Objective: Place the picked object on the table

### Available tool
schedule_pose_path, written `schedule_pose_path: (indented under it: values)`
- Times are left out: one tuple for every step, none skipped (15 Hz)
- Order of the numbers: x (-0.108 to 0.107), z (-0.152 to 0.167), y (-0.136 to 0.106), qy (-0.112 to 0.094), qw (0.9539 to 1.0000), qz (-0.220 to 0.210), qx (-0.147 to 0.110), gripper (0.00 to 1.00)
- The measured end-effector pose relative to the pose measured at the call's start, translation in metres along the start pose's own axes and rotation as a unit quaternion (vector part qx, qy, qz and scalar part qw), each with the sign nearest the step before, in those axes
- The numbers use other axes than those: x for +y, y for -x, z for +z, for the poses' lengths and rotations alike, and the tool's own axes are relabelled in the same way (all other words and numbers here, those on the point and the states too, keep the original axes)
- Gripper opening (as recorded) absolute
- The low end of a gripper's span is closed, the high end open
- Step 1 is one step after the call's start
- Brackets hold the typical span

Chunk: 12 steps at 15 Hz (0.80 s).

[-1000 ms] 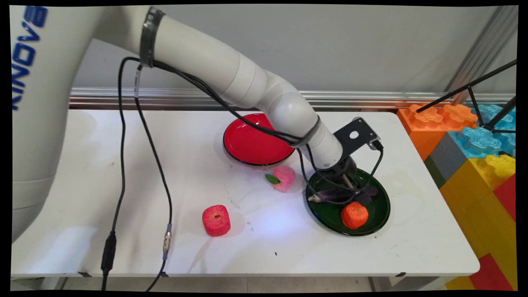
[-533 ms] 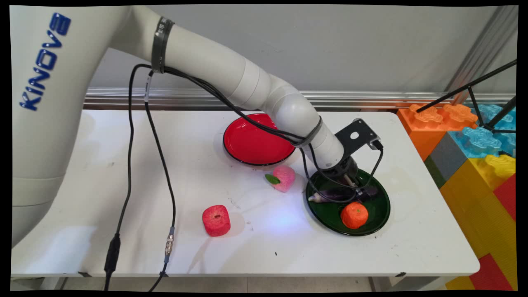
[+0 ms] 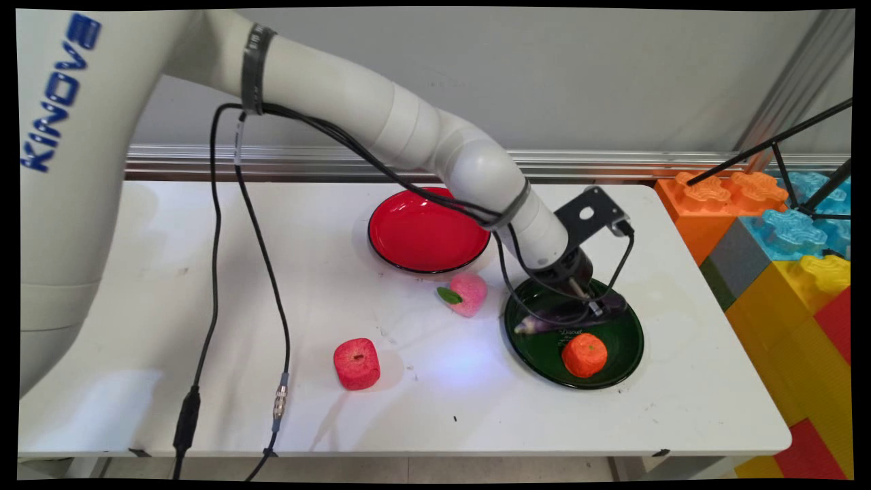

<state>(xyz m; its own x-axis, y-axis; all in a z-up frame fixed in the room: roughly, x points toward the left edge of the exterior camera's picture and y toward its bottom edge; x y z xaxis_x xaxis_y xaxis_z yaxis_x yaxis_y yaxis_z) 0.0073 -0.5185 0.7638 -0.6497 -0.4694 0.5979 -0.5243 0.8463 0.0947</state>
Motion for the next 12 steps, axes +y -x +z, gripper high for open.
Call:
schedule_pose_path:
  values:
    - [-0.001, -0.008, -0.003, -0.001, 1.0000, 0.003, 0.002, 0.00]
    - [-0.001, -0.013, -0.005, -0.002, 1.0000, 0.005, 0.003, 0.00]
    - [-0.002, -0.023, -0.007, -0.004, 0.9999, 0.009, 0.003, 0.00]
    - [-0.002, -0.029, -0.009, -0.005, 0.9999, 0.013, 0.004, 0.00]
    - [-0.002, -0.040, -0.011, -0.005, 0.9998, 0.018, 0.003, 0.00]
    - [-0.002, -0.046, -0.011, -0.005, 0.9997, 0.023, 0.002, 0.00]
    - [-0.002, -0.056, -0.012, -0.003, 0.9995, 0.030, 0.000, 0.00]
    - [-0.003, -0.067, -0.011, 0.000, 0.9991, 0.042, -0.003, 0.00]
    - [-0.004, -0.078, -0.010, 0.005, 0.9985, 0.054, -0.007, 0.00]
    - [-0.005, -0.088, -0.007, 0.009, 0.9978, 0.065, -0.012, 0.00]
    - [-0.007, -0.094, -0.004, 0.012, 0.9972, 0.072, -0.016, 0.00]
    - [-0.010, -0.104, 0.000, 0.015, 0.9962, 0.083, -0.022, 0.00]
